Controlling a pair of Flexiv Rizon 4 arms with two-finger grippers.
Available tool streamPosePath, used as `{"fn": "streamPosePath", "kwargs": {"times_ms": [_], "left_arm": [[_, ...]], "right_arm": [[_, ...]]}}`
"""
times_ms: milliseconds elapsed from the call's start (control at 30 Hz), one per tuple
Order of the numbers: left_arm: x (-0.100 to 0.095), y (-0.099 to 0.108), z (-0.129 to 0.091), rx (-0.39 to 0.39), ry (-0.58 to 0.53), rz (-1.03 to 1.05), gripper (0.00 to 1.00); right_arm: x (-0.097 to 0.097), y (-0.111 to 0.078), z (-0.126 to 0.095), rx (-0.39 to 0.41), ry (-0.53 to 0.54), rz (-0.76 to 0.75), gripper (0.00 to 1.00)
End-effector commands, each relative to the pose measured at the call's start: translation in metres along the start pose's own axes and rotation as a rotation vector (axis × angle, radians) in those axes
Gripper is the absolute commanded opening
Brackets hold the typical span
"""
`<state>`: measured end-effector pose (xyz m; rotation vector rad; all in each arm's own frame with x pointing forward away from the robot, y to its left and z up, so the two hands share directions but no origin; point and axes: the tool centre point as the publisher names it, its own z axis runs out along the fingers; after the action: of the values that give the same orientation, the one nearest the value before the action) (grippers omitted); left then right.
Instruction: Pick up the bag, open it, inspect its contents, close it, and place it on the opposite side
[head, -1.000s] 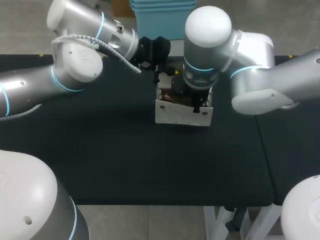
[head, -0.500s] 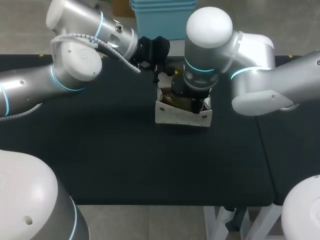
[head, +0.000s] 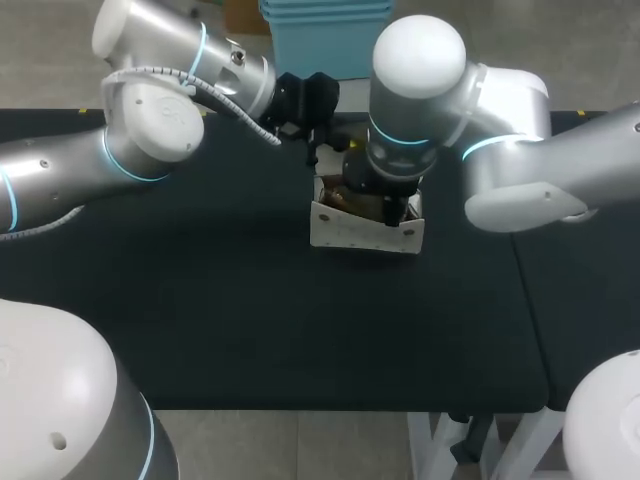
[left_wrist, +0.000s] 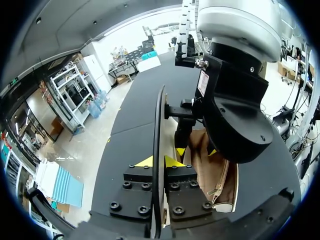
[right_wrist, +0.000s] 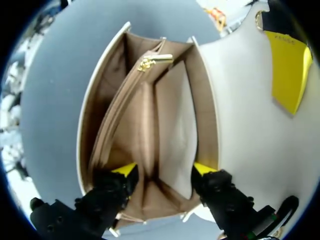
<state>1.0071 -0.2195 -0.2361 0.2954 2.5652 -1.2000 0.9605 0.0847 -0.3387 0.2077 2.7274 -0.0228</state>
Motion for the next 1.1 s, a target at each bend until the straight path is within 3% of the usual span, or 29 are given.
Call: {"fn": "streamPosePath", "kwargs": {"times_ms": [33,667,733,833,867,967,1000,1100], "left_arm": [[0.0,0.002,0.0,0.003,0.0,0.001,0.0],[0.0,0.002,0.0,0.003,0.0,0.001,0.0],[0.0,0.002,0.0,0.003,0.0,0.001,0.0],[0.0,0.002,0.0,0.003,0.0,0.001,0.0],[0.0,0.002,0.0,0.003,0.0,0.001,0.0],[0.001,-0.001,-0.003,-0.001,-0.022,0.007,0.0],[0.002,-0.002,-0.004,-0.005,-0.03,0.005,0.0],[0.002,-0.006,-0.007,-0.029,-0.039,0.004,0.0]], "right_arm": [[0.002,-0.001,0.003,0.001,-0.006,0.001,1.0],[-0.007,0.002,-0.007,-0.01,-0.047,-0.004,0.98],[-0.009,0.002,-0.011,-0.011,-0.061,-0.003,0.56],[-0.012,0.002,-0.019,-0.01,-0.087,-0.004,0.18],[-0.013,0.002,-0.022,-0.01,-0.099,-0.005,0.11],[-0.015,0.001,-0.034,-0.01,-0.133,-0.006,0.06],[-0.015,0.002,-0.04,-0.011,-0.148,-0.007,0.0],[-0.016,0.002,-0.055,-0.012,-0.184,-0.01,0.0]]}}
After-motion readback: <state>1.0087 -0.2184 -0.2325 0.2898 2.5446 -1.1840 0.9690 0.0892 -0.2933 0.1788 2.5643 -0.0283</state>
